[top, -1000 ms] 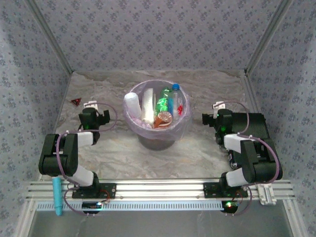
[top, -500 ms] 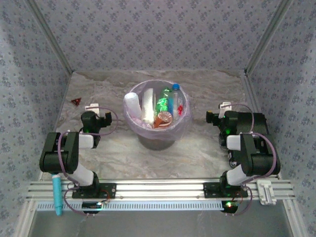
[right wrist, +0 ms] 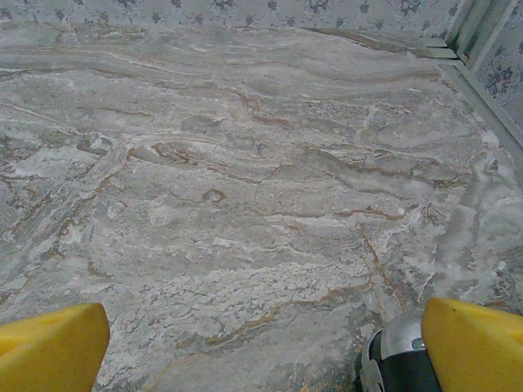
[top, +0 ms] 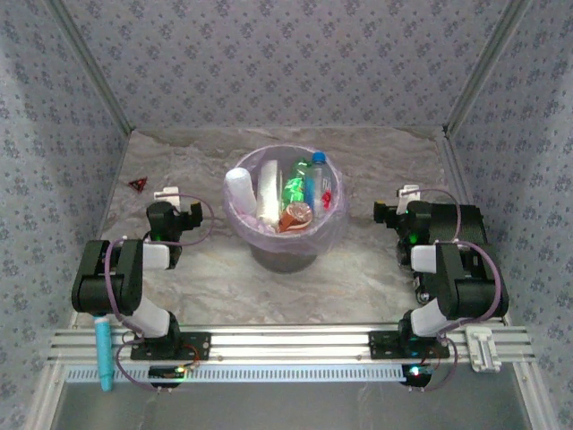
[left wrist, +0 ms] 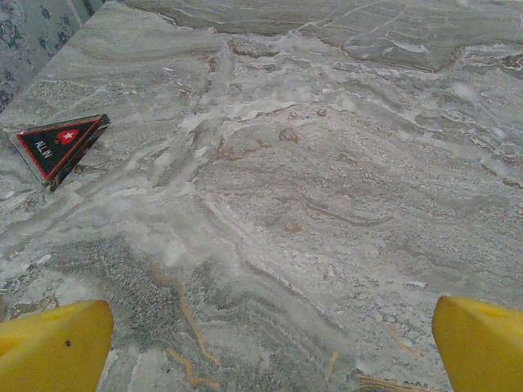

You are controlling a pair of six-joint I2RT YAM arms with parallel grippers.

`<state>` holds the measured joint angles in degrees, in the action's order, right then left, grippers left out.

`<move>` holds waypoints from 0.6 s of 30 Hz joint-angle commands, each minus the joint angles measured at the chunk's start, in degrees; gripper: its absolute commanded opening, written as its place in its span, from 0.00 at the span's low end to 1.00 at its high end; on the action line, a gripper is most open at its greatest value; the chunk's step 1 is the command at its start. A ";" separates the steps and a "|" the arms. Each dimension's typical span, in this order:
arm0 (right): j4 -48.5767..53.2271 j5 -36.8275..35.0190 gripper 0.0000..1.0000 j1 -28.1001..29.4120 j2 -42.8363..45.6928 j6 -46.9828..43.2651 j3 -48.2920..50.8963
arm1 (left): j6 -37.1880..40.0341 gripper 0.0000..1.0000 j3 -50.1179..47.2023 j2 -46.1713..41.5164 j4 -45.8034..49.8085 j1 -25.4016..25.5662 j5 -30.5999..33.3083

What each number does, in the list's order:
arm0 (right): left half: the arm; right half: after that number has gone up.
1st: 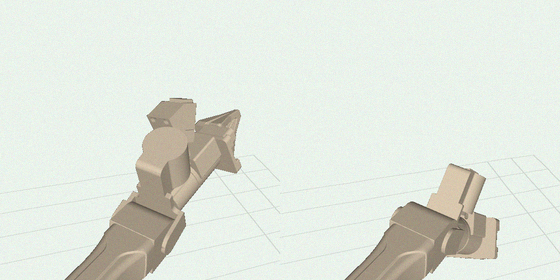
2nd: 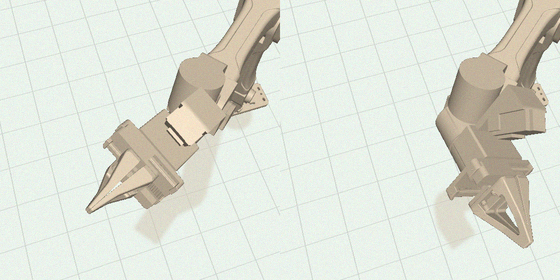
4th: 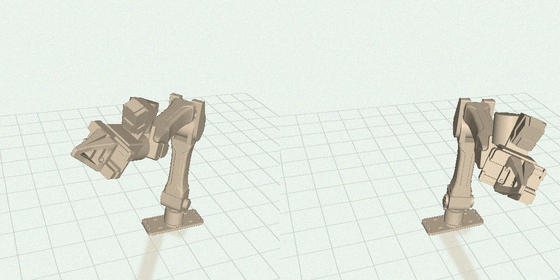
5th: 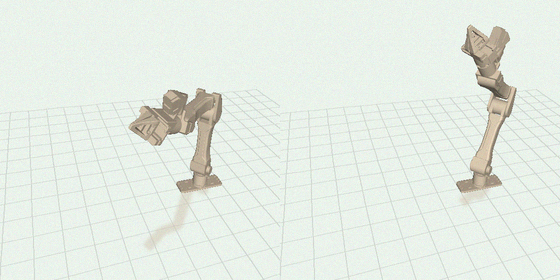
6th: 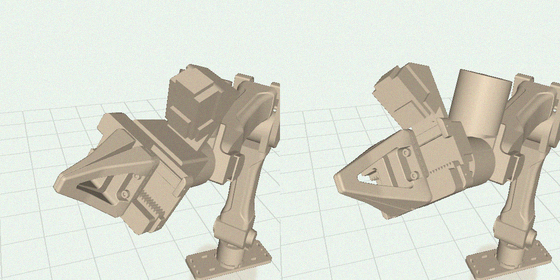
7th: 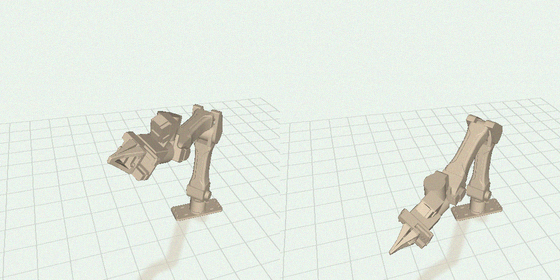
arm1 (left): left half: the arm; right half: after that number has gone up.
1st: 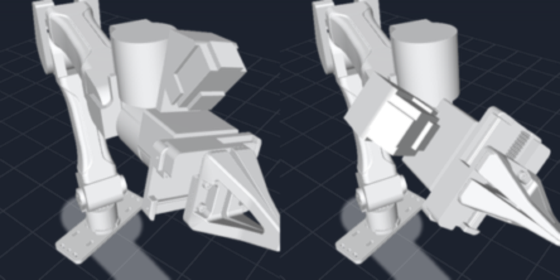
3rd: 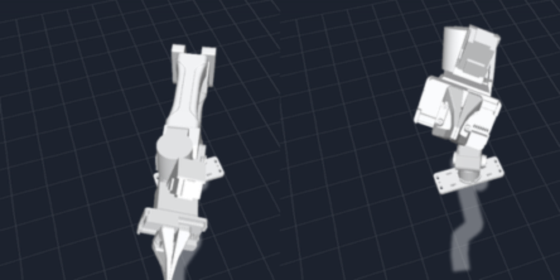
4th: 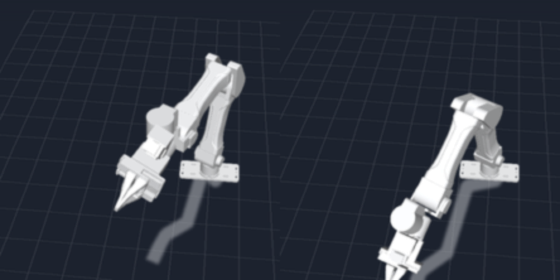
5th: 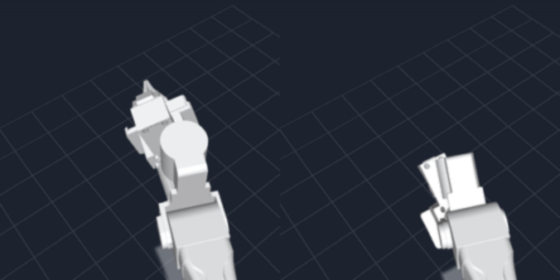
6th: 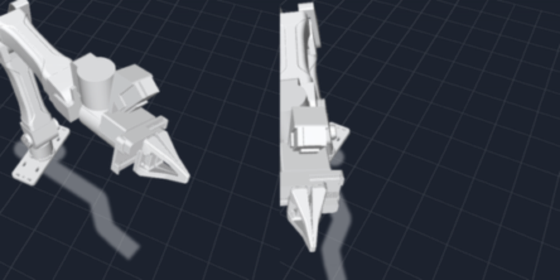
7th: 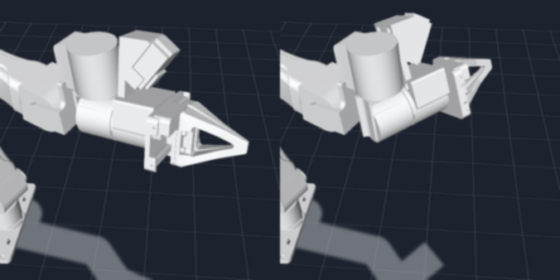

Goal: Put the plastic bottles in the bin

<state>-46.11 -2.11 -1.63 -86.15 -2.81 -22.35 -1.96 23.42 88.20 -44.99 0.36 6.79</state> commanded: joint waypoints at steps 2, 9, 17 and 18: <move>1.02 0.83 1.00 -0.24 -0.86 1.05 -0.50 | 0.41 1.00 0.12 -0.19 -1.94 -0.45 -1.25; 1.11 0.81 1.00 -0.30 -0.90 1.03 -0.55 | 0.36 1.00 0.13 -0.16 -1.90 -0.45 -1.25; 1.55 0.71 1.00 -0.14 -1.12 1.01 -0.86 | 0.35 1.00 0.22 -0.18 -1.85 -0.45 -1.20; 1.55 0.78 1.00 -0.24 -1.12 0.97 -0.87 | 0.36 1.00 0.22 -0.22 -1.85 -0.42 -1.25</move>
<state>-46.09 -2.11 -1.63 -86.17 -2.81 -22.41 -1.96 23.42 88.20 -45.08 0.36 6.79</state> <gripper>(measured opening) 0.998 0.998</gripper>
